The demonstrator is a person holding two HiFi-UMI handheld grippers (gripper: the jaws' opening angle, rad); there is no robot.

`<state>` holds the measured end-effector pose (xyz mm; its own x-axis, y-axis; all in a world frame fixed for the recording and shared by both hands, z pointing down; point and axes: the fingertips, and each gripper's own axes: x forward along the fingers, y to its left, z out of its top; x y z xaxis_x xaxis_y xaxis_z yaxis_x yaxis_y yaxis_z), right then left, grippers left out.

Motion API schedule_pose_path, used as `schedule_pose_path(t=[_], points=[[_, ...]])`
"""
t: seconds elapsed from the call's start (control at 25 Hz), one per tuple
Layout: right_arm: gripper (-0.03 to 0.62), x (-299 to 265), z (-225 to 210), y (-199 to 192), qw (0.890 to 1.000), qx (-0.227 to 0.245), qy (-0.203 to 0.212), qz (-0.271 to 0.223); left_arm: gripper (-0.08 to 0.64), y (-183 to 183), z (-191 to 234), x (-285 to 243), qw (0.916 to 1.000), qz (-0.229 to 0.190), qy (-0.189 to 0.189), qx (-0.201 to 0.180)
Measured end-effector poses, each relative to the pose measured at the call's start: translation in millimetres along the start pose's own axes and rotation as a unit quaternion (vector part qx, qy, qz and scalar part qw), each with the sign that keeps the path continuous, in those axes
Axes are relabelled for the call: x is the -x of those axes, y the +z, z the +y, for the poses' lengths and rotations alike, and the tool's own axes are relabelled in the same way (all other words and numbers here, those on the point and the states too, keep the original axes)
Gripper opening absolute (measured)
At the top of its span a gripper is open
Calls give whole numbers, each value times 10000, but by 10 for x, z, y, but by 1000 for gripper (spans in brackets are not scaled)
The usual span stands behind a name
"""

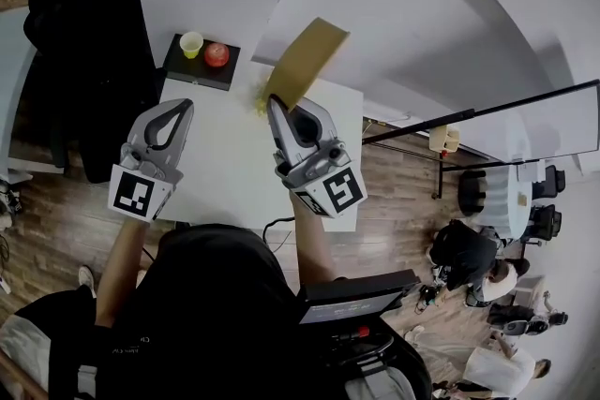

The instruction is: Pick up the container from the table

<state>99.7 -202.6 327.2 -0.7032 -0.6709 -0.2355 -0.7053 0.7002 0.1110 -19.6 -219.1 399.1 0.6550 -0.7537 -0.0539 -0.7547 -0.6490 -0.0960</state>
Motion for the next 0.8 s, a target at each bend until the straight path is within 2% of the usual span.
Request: schedule_pose_path(t=[0.64, 0.72, 0.8], points=[[21, 5, -27, -17, 10000, -4, -6, 41, -3, 12, 8, 39, 10000, 4, 40, 18], [21, 8, -25, -39, 9999, 96, -1, 120, -3, 12, 3, 38, 10000, 8, 47, 12], [21, -6, -11, -106, 9982, 457, 7, 384, -3, 10, -11, 32, 10000, 25, 55, 6]])
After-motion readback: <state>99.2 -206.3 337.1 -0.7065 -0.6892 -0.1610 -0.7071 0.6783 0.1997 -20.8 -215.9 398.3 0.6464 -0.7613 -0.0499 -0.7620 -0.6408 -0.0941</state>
